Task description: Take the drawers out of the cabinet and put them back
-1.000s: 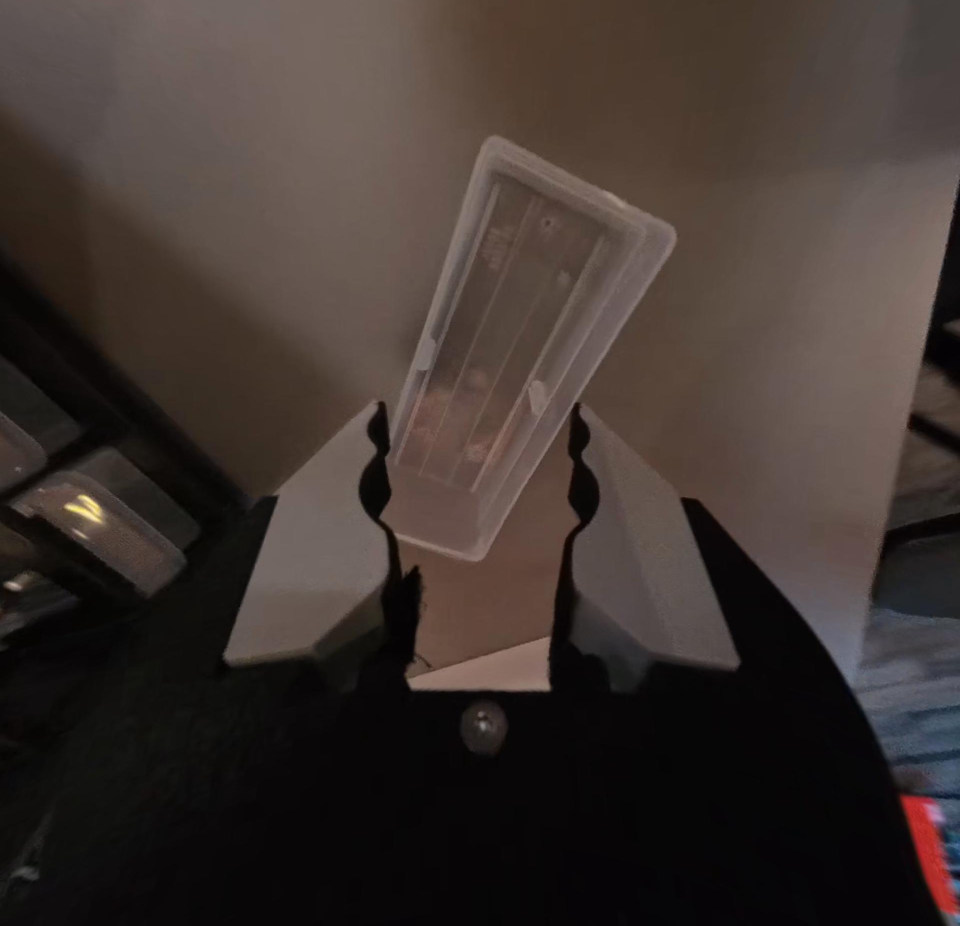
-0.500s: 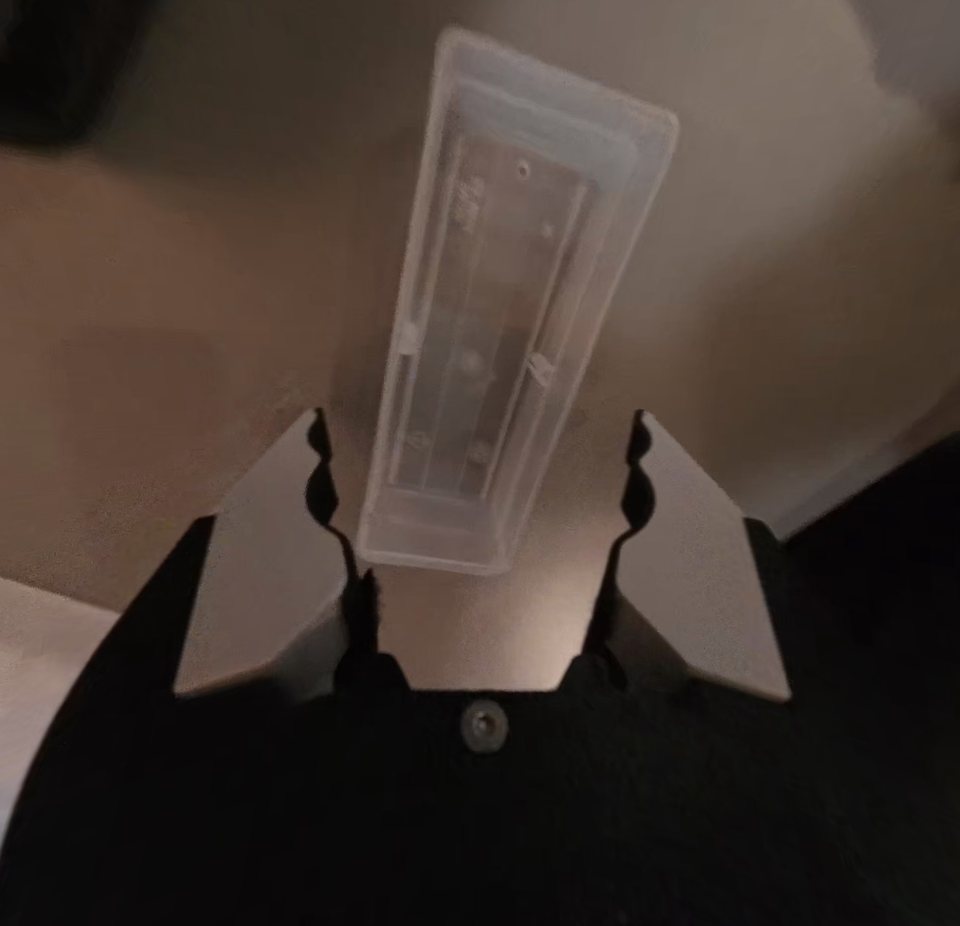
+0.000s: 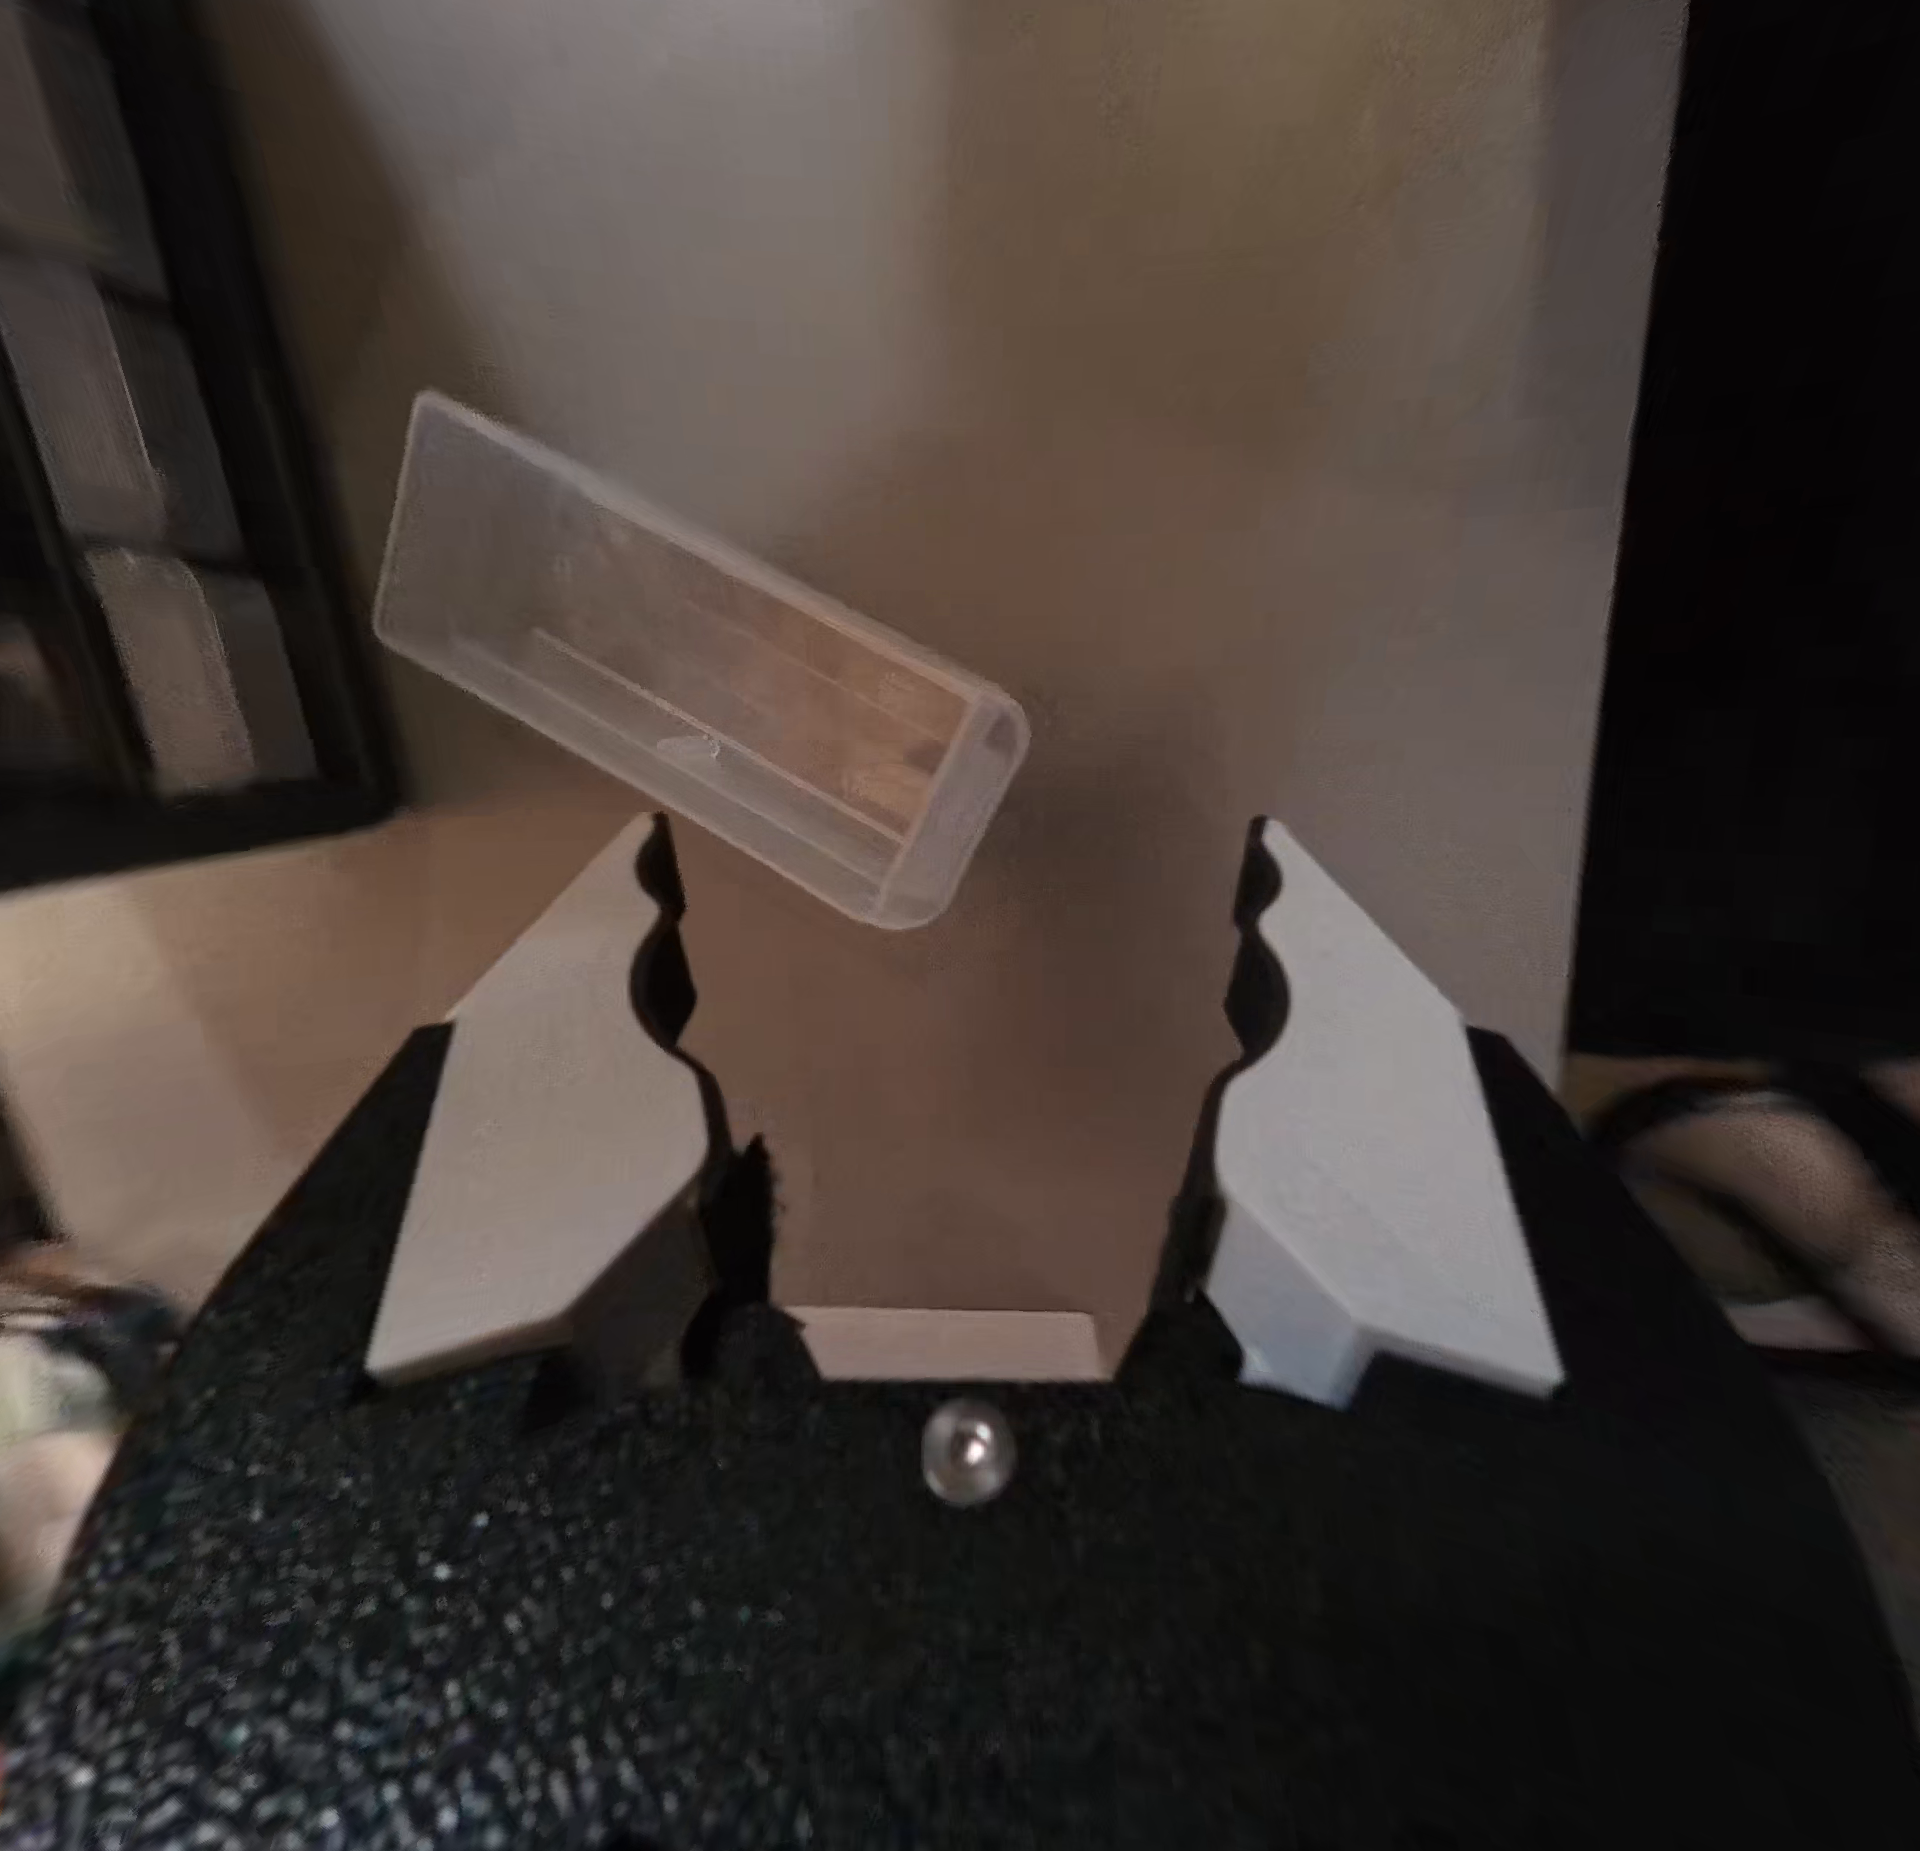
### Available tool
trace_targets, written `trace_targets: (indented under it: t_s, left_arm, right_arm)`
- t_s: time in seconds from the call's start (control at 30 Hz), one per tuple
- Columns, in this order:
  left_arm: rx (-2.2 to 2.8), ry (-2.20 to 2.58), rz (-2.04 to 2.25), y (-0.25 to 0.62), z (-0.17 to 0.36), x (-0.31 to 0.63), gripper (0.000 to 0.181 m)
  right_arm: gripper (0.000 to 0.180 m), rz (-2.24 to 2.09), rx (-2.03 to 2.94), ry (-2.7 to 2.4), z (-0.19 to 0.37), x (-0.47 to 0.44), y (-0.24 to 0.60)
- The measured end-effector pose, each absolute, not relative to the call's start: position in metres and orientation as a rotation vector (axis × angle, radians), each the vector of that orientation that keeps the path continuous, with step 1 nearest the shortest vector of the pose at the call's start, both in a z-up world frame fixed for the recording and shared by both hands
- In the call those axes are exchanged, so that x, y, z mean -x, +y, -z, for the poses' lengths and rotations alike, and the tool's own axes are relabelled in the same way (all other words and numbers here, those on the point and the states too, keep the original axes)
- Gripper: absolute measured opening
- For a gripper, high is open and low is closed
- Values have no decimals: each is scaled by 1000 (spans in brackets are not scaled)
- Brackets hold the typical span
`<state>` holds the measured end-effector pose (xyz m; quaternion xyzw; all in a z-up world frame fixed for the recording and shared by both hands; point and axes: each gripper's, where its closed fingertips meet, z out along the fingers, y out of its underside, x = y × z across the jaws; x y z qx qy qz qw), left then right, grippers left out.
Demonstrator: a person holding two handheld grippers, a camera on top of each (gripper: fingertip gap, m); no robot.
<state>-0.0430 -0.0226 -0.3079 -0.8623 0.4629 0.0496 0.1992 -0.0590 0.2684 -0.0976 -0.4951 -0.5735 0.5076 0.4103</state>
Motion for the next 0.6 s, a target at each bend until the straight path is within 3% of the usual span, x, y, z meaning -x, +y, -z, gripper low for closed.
trace_targets:
  t_s: [0.03,0.2,0.43,0.6]
  left_arm:
    - [2347,1391,-222,-26,311,43,101]
    - [2129,1709,-576,-21,334,54,81]
    - [1993,1738,-681,-8,336,59,16]
    - [2151,1455,-710,12,312,49,16]
  right_arm:
    - [0,-1276,1247,-1443,98,59,269]
    - [0,-1275,1246,-1440,97,59,269]
    - [0,-1287,1243,-1439,97,59,269]
    - [0,-1289,1242,-1439,97,59,269]
